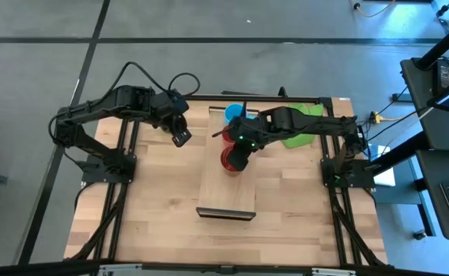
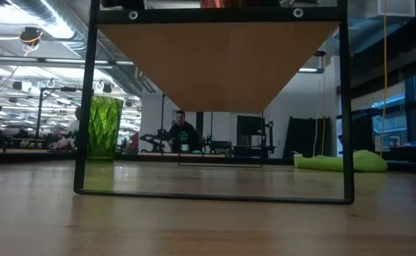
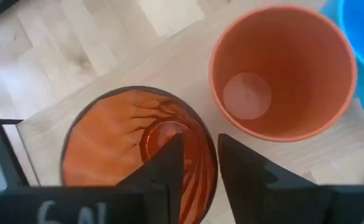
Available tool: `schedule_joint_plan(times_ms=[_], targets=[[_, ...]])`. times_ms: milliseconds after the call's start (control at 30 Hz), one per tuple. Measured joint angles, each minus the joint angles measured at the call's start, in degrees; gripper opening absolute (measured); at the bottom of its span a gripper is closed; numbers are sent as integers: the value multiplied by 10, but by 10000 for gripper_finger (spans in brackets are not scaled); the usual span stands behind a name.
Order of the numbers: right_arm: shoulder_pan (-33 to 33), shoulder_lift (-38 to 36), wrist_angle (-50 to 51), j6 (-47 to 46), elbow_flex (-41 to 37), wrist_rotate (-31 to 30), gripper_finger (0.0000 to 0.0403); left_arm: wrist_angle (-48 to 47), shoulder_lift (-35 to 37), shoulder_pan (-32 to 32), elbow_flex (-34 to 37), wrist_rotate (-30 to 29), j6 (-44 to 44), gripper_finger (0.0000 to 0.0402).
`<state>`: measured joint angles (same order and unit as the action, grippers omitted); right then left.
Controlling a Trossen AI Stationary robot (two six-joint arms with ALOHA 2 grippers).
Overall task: Stack small to large cups/mugs on shelf
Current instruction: Put the green cup on the shelf
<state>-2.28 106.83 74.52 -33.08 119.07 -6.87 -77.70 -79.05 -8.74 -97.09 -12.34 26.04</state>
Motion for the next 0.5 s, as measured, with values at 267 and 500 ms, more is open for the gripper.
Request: schedule_joint_plan(times_ms=[267, 500], targets=[[1, -2, -17, 22, 84, -10, 114, -29, 3, -22, 9, -11, -29, 41], [1, -46, -74, 63, 132, -41, 114, -9, 98, -60, 188, -36, 8, 41]])
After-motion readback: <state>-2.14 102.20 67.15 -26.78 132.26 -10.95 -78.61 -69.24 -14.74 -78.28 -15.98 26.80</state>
